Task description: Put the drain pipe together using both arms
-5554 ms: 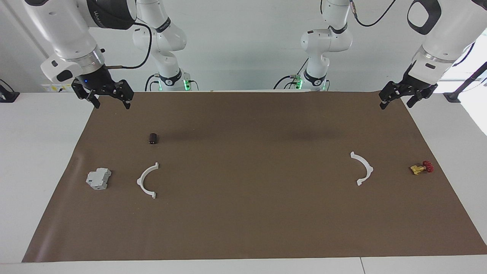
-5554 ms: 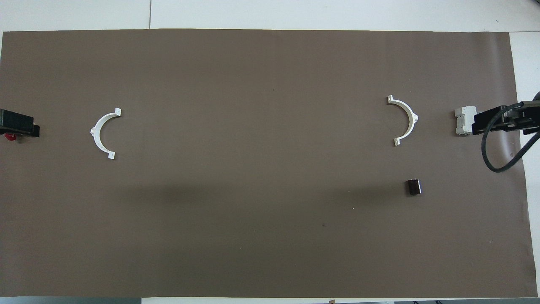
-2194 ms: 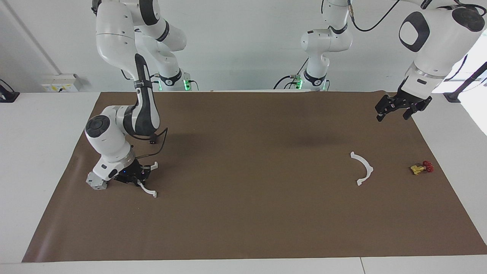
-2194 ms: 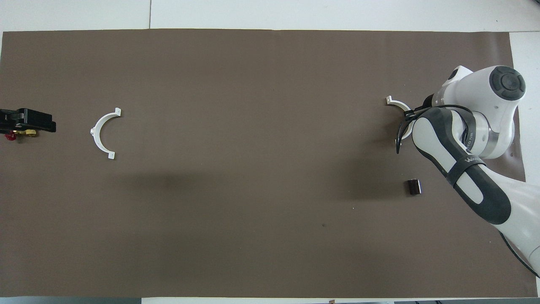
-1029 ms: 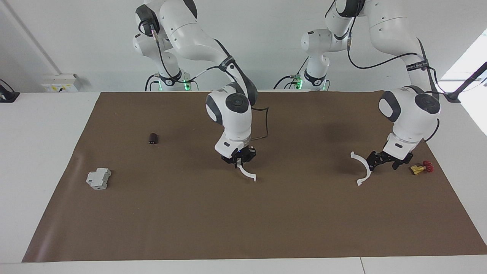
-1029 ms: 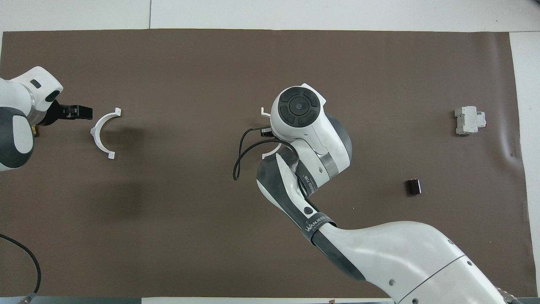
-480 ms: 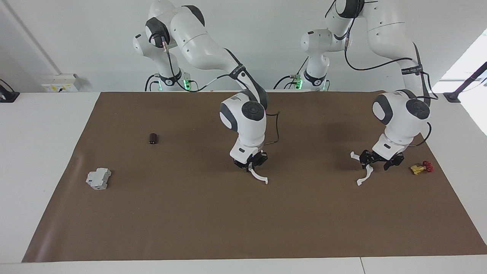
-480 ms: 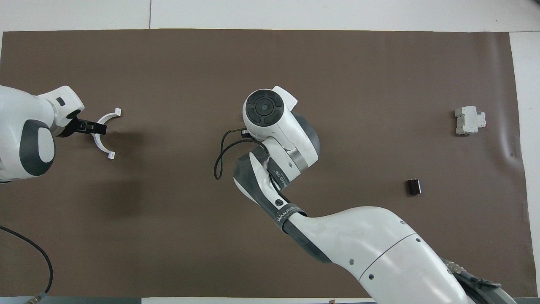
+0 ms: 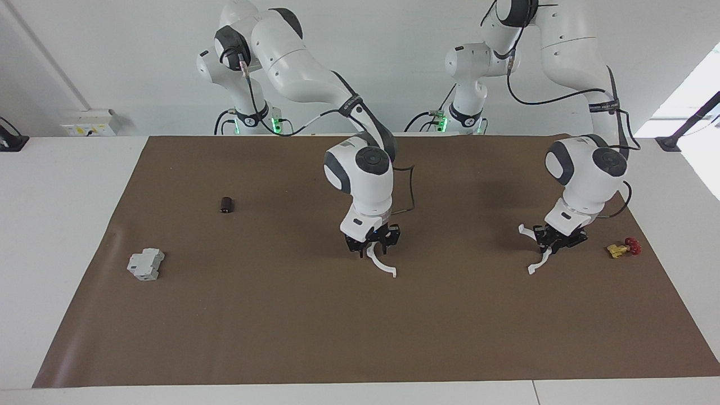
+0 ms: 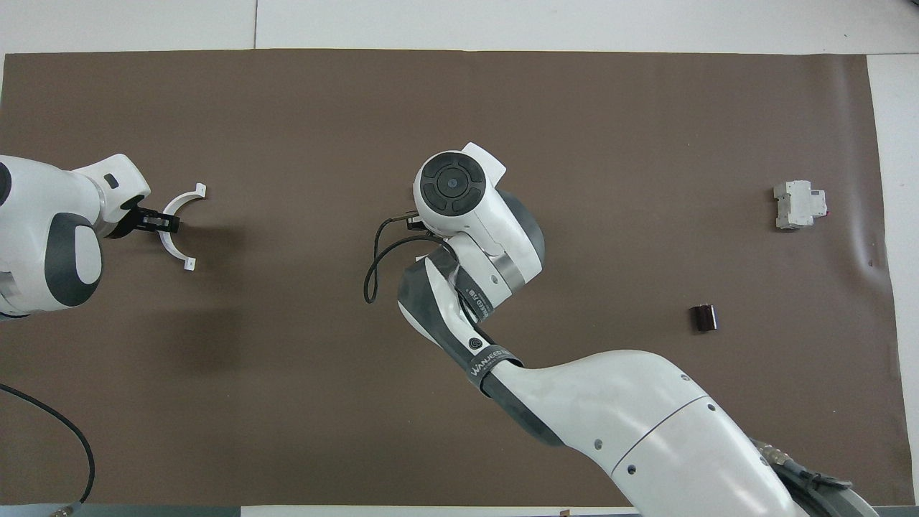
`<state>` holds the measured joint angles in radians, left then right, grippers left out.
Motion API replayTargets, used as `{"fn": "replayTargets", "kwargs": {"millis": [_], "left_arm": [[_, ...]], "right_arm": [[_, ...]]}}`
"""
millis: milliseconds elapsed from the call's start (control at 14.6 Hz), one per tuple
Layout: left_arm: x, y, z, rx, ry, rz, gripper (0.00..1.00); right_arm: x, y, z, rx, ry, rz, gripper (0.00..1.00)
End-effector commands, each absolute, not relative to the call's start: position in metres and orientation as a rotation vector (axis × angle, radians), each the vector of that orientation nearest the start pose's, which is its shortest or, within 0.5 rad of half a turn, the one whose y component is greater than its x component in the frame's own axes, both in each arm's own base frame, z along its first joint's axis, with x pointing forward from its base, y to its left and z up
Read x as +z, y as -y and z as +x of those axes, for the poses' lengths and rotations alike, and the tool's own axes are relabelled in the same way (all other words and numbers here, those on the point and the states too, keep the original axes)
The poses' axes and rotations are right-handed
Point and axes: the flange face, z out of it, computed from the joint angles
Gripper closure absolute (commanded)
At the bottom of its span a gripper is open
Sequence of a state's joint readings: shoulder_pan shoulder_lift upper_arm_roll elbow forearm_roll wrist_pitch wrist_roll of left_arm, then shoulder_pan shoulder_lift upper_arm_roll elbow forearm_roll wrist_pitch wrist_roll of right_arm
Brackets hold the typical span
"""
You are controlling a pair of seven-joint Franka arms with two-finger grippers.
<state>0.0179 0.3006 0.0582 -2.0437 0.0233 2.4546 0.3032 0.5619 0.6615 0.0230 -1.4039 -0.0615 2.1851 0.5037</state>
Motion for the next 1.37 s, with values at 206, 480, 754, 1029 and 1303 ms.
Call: {"fn": "replayTargets", "kwargs": {"millis": [206,480,754,1029,1303], "left_arm": [[0.323,-0.039,0.597,-0.178,-0.374,-3.051,1.0],[0.362,0.005,0.614,-0.079,-0.266,-3.081,1.0],[0.378,0.079,0.619,-0.105,-0.137,-3.09,1.0],[0.377,0.166,0.603,-0.157,-0.094,-3.021,1.0],[0.348,0.263,0.59,-0.163,0.065,-3.011,1.0]], "right_arm": [[0.477,-0.217,0.648,-0.103,0.093,-3.168,0.0],[0.578,-0.106,0.618,-0.05,-0.058,-3.188,0.0],[0.618,-0.051,0.58,0.062,0.03,-3.2,0.0],[0.588,-0.011,0.558,0.154,0.1,-3.194,0.0],[0.595,-0.017,0.553,0.132,0.117,-3.195,0.0]]}}
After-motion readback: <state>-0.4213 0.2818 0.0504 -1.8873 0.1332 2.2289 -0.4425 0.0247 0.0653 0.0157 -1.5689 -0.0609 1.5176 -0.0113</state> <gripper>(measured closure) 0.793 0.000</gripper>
